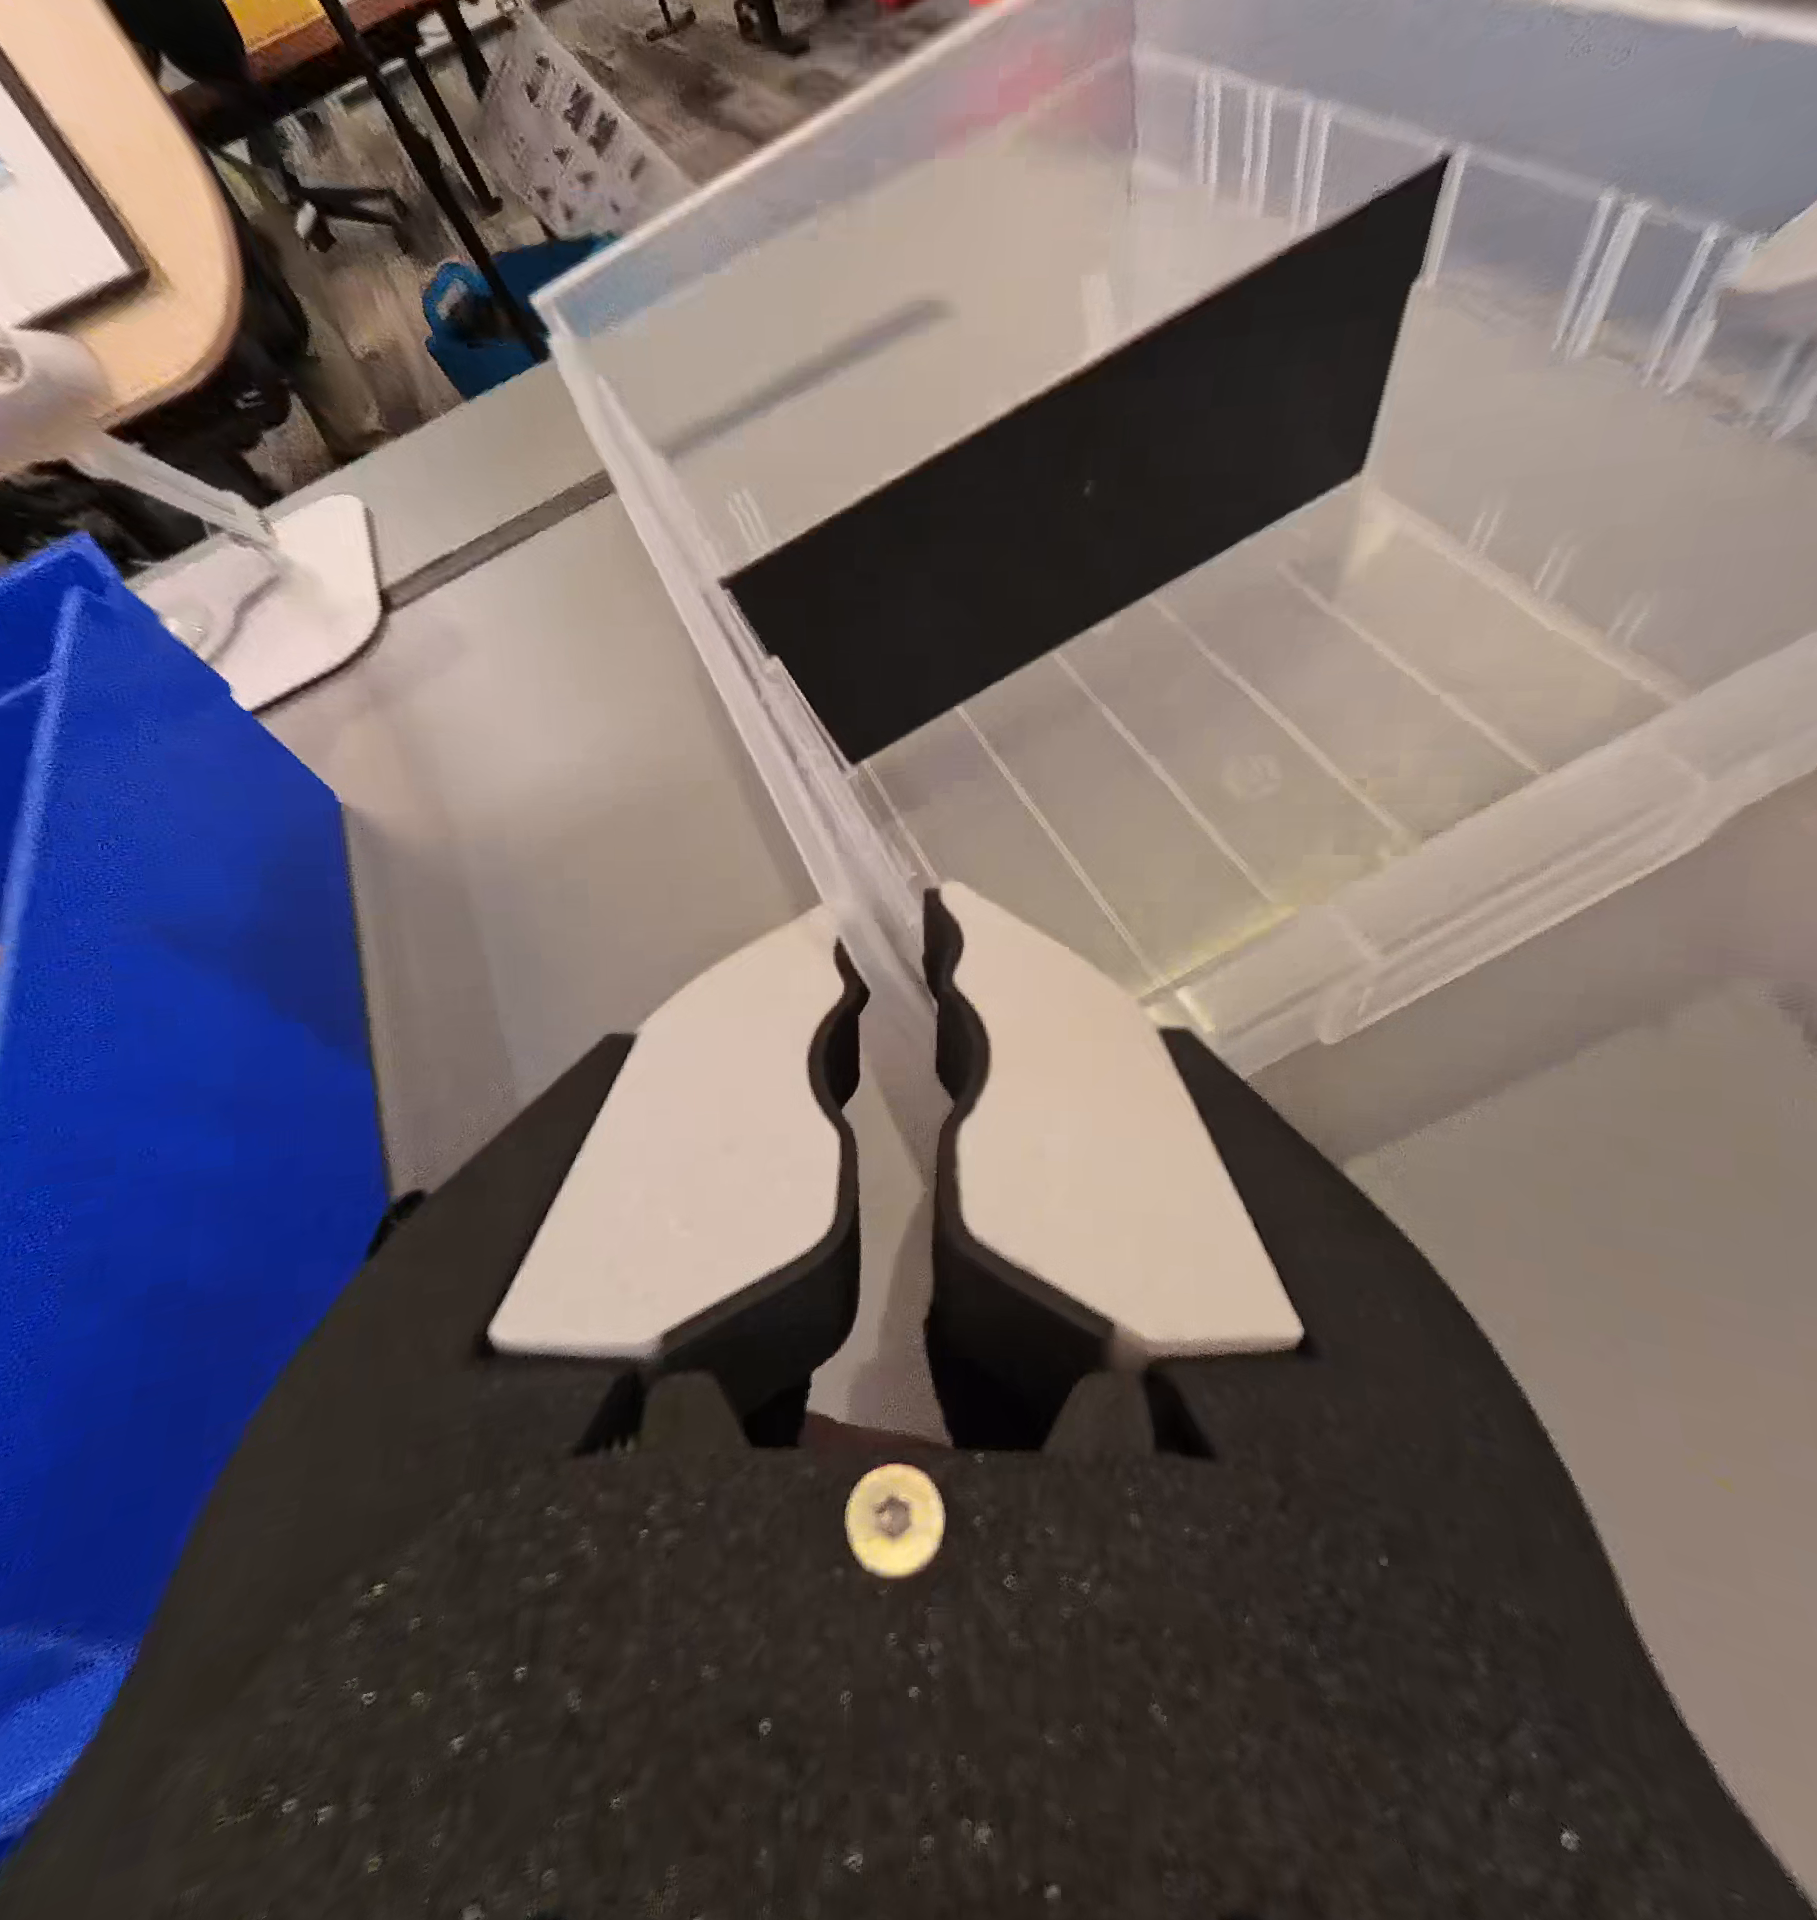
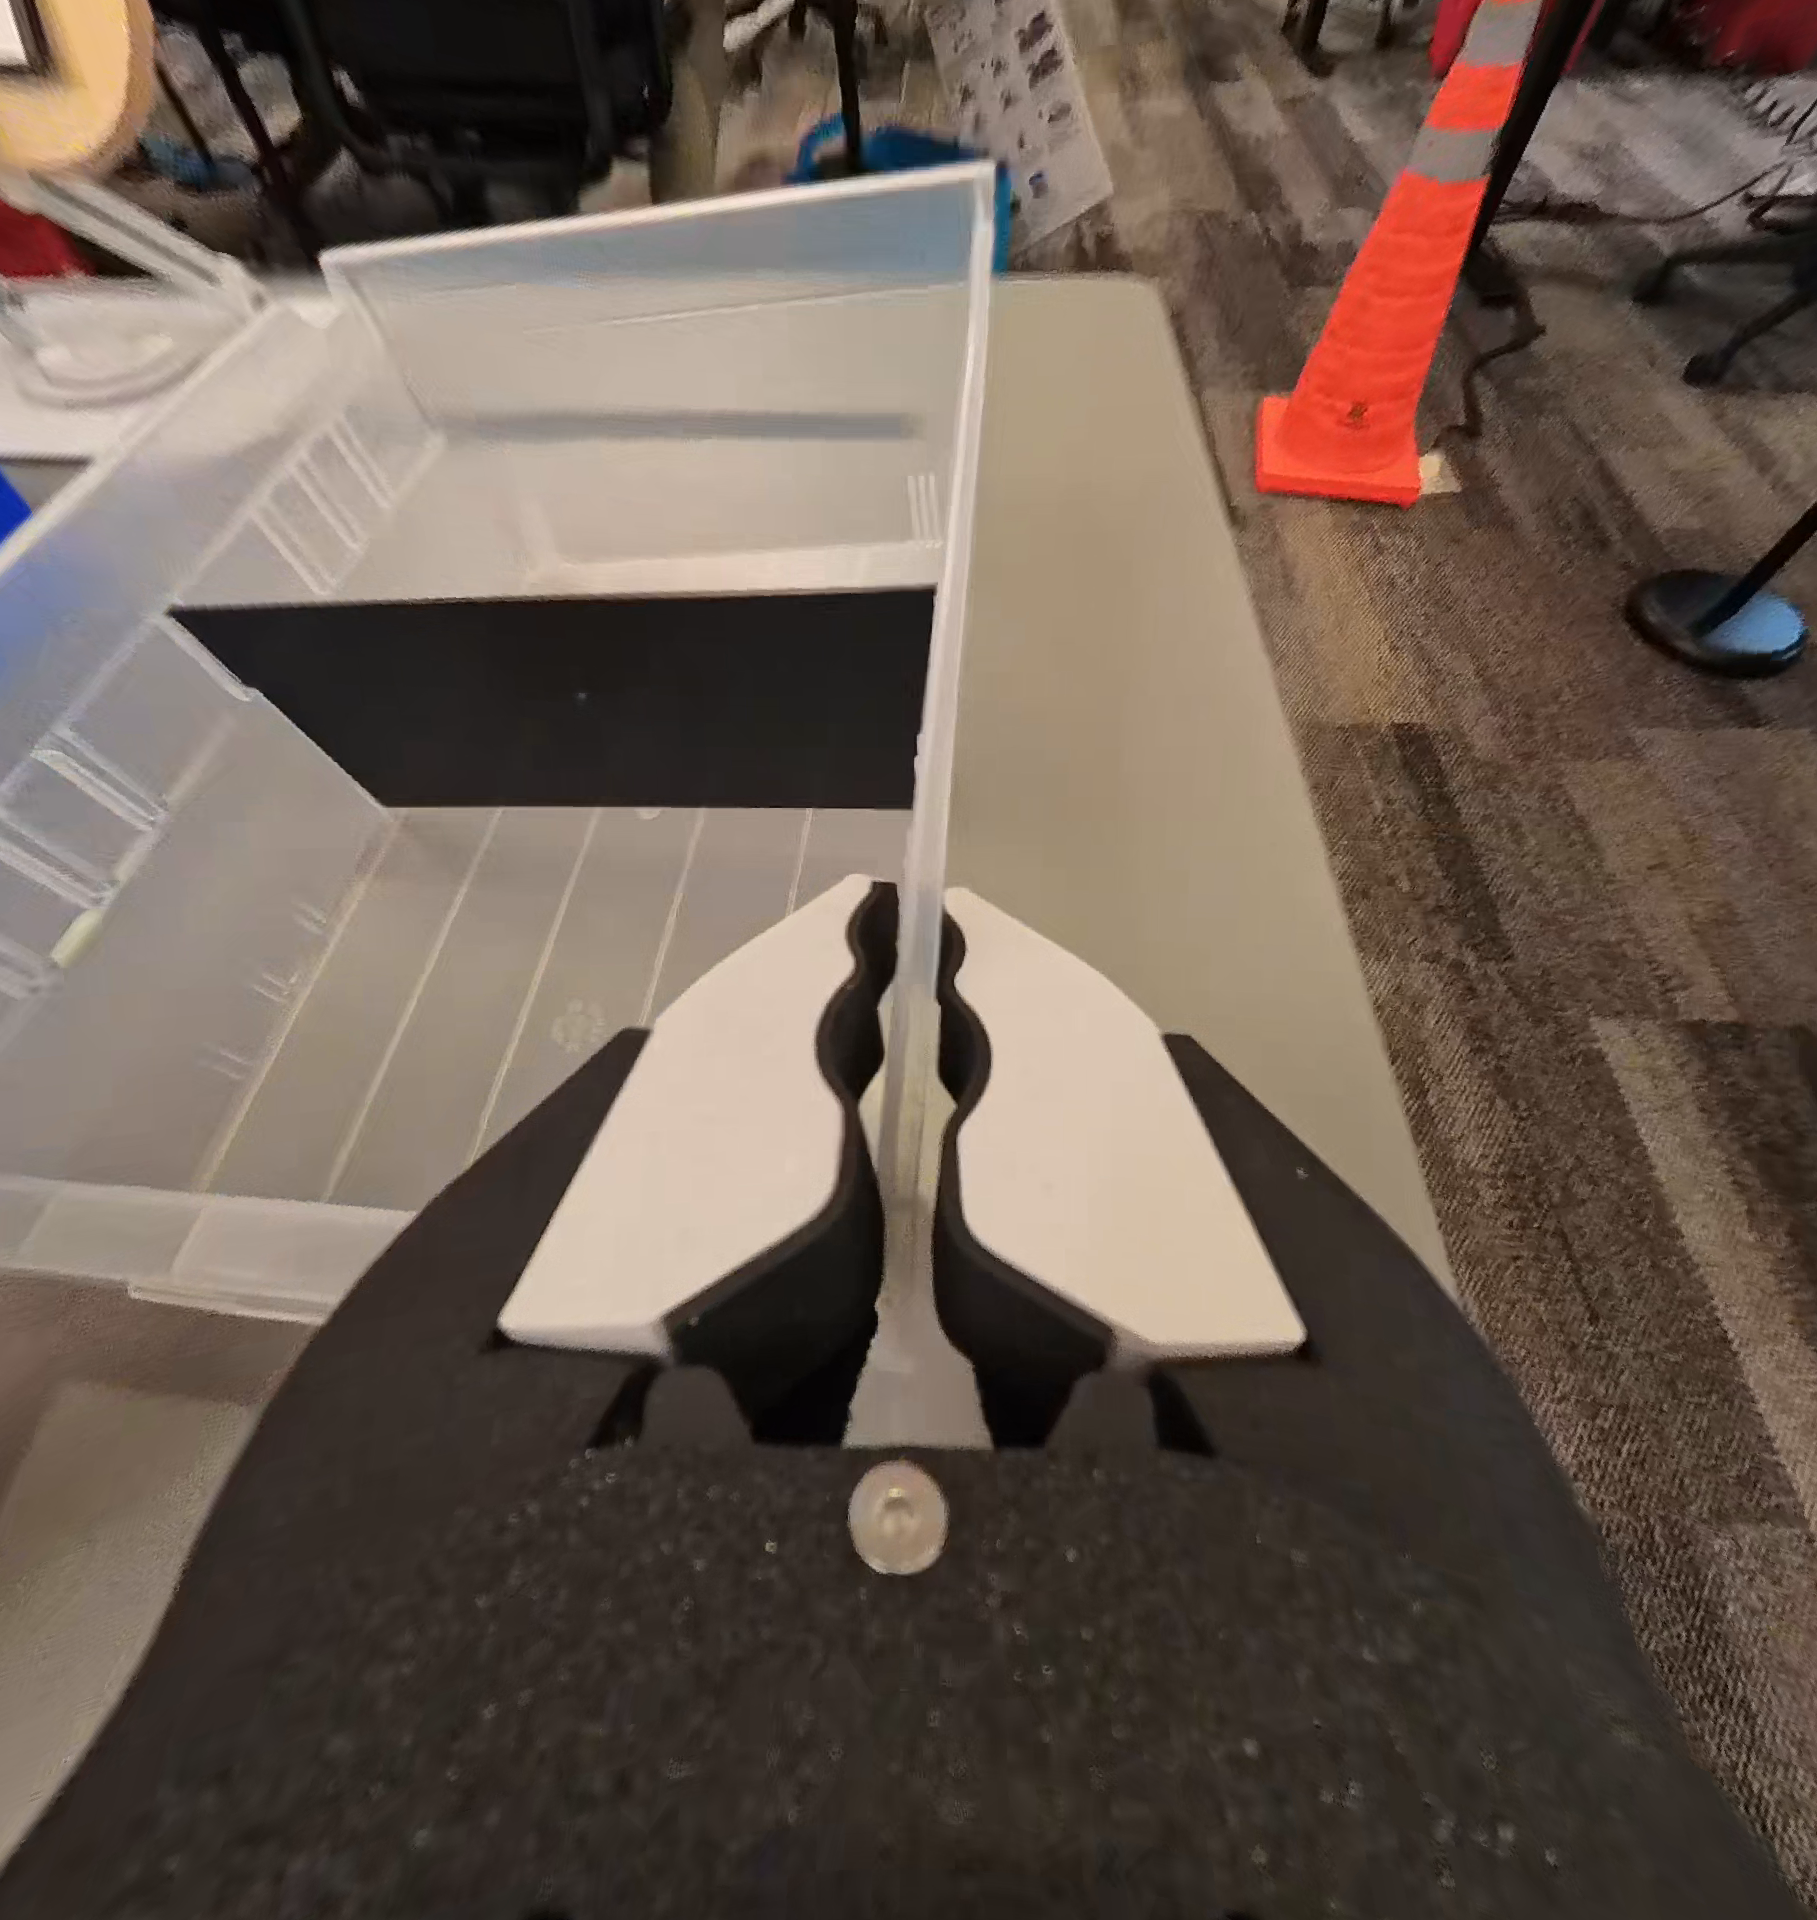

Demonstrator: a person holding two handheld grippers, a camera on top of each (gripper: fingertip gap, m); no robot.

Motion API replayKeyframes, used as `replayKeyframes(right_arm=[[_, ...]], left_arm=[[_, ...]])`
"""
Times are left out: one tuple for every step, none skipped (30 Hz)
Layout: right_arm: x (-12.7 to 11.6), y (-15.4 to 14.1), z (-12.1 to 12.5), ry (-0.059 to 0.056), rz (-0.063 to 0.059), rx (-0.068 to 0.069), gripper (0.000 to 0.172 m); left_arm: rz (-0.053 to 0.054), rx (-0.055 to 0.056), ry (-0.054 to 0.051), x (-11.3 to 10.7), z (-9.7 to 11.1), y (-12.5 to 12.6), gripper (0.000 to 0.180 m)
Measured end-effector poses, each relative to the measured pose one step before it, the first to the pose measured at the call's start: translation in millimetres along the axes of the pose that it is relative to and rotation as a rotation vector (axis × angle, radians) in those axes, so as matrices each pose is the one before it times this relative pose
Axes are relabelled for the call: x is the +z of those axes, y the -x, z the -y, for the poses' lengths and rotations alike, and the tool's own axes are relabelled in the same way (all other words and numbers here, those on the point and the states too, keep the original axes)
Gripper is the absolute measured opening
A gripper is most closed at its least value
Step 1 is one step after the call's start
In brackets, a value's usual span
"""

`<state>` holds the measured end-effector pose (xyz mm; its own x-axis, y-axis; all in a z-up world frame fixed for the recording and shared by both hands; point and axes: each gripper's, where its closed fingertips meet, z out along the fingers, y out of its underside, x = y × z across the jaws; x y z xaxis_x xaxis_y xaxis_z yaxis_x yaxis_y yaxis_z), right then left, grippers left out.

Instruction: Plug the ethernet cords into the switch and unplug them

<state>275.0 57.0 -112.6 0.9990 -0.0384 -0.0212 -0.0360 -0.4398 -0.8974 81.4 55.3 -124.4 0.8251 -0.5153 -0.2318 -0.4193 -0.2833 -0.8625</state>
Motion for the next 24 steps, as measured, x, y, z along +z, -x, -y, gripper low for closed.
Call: replayKeyframes(right_arm=[[6.35, 1.85, -4.71, 0.0472, 0.0146, 0.0159, 0.005], [6.51, 0.89, -5.35, 0.0310, 0.0093, 0.0149, 0.006], [3.82, 2.55, 0.76, -0.0255, 0.0147, 0.0290, 0.006], [1.45, 2.30, 2.04, -0.0343, 0.0102, 0.0464, 0.006], [1.25, 0.43, 0.61, -0.0148, 0.0026, 0.0488, 0.006], [0.89, 0.57, 0.62, -0.0099, 0.0025, 0.0199, 0.006], [-0.23, -0.19, 0.67, 0.0016, -0.0049, 0.0006, 0.006], [-1.98, -0.25, 3.65, -0.0085, -0.0090, -0.0127, 0.006], [-4.56, -1.99, 8.33, -0.0321, -0.0205, -0.0218, 0.011], [-6.81, -3.39, 10.95, -0.0403, -0.0279, -0.0272, 0.017], [-8.19, -3.08, 11.26, -0.0330, -0.0213, -0.0314, 0.023], [-8.45, -2.56, 10.87, -0.0256, -0.0156, -0.0302, 0.029], [-8.07, -2.78, 10.68, -0.0247, -0.0225, -0.0192, 0.034], [-7.24, -0.96, 10.02, -0.0224, -0.0165, -0.0113, 0.035], [-6.17, 3.91, 8.82, -0.0143, 0.0075, -0.0107, 0.037], [-5.30, 8.47, 7.49, -0.0058, 0.0282, -0.0119, 0.040], [-4.35, 10.74, 6.90, -0.0033, 0.0283, -0.0079, 0.042], [-3.59, 12.16, 6.67, -0.0020, 0.0217, -0.0072, 0.042], [-2.92, 14.38, 6.59, -0.0023, 0.0219, -0.0124, 0.043], [-1.82, 17.38, 6.21, -0.0018, 0.0254, -0.0176, 0.043], [-0.33, 20.32, 5.04, 0.0049, 0.0310, -0.0206, 0.043], [1.23, 23.03, 3.38, 0.0124, 0.0369, -0.0250, 0.045], [3.00, 24.98, 1.26, 0.0219, 0.0362, -0.0348, 0.046], [4.84, 26.36, -2.48, 0.0410, 0.0333, -0.0506, 0.047]], left_arm=[[-0.0026, -0.0011, 0.0136, -1.09, -0.78, 1.74, 0.009], [-0.0111, 0.0024, 0.0179, -1.25, -0.52, -0.44, 0.011], [0.0063, 0.0161, 0.0236, -0.68, -1.31, 1.30, 0.011], [0.0080, 0.0284, 0.0180, 0.33, -0.74, 1.61, 0.012], [0.0035, 0.0167, 0.0109, 0.70, -0.49, 1.35, 0.013], [-0.0130, 0.0030, 0.0048, 0.29, -0.20, -0.79, 0.016], [-0.0249, -0.0047, 0.0054, -1.17, -0.13, -2.27, 0.020], [-0.0283, -0.0045, -0.0011, -3.48, 1.25, -2.75, 0.025], [-0.0240, -0.0017, -0.0208, -7.23, 4.06, -1.53, 0.030], [-0.0224, 0.0003, -0.0364, -11.03, 5.70, -0.11, 0.031], [-0.0229, 0.0026, -0.0448, -15.32, 6.92, 0.41, 0.031], [-0.0364, 0.0012, -0.0334, -18.17, 5.93, -0.97, 0.031], [-0.0570, -0.0038, -0.0254, -19.95, 4.40, -3.03, 0.032], [-0.0583, -0.0194, -0.0188, -21.19, 1.79, -2.69, 0.034], [-0.0593, -0.0277, -0.0127, -21.42, -1.34, -2.02, 0.036], [-0.0449, -0.0260, -0.0036, -20.90, -4.38, 1.64, 0.036], [-0.0061, -0.0301, -0.0042, -20.21, -6.32, 9.81, 0.036], [0.0176, -0.0372, -0.0042, -19.49, -7.60, 16.95, 0.036], [0.0458, -0.0506, -0.0013, -18.78, -8.27, 25.64, 0.035], [0.0833, -0.0598, -0.0092, -18.46, -6.90, 34.52, 0.035], [0.0745, -0.0517, -0.0268, -16.24, -3.09, 35.78, 0.035], [0.0724, -0.0471, -0.0322, -13.48, -1.09, 36.32, 0.035], [0.0678, -0.0464, -0.0295, -9.91, -0.60, 35.03, 0.036], [0.0513, -0.0371, -0.0316, -6.04, -0.09, 30.82, 0.039]])
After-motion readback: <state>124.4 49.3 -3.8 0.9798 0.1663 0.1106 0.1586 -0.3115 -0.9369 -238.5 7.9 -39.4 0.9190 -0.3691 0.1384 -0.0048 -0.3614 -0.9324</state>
